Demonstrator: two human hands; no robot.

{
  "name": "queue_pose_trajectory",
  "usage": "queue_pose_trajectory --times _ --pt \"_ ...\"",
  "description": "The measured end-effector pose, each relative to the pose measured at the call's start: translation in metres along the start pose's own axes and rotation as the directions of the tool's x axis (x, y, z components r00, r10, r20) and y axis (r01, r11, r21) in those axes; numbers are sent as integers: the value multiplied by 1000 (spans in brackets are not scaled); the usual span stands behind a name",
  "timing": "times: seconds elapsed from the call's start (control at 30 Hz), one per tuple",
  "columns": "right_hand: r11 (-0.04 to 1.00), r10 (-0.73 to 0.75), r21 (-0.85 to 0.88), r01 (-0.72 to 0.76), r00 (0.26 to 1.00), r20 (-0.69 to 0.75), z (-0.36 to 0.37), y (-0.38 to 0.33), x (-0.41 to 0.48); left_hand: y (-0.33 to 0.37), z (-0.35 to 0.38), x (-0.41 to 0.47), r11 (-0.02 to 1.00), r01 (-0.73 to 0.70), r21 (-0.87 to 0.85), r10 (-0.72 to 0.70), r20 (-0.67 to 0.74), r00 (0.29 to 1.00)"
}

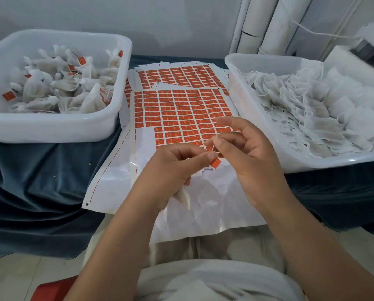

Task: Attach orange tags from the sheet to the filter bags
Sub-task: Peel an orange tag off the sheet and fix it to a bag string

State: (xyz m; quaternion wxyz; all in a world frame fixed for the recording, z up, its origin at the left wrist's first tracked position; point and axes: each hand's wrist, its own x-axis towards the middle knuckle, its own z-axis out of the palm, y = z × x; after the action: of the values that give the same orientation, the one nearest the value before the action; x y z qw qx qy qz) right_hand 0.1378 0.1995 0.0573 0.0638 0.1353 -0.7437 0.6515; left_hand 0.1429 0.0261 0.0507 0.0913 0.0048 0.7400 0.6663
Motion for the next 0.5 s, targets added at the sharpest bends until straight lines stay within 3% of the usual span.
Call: queue_pose_trajectory --times 0.33,0.5 --pt "999 35 14 -35 999 5 1 0 -1 -1 -1 -4 994 -107 25 106 41 994" --pt "991 123 -62 -121 992 31 5 0 1 -1 1 -5 988 -155 16 156 -64 986"
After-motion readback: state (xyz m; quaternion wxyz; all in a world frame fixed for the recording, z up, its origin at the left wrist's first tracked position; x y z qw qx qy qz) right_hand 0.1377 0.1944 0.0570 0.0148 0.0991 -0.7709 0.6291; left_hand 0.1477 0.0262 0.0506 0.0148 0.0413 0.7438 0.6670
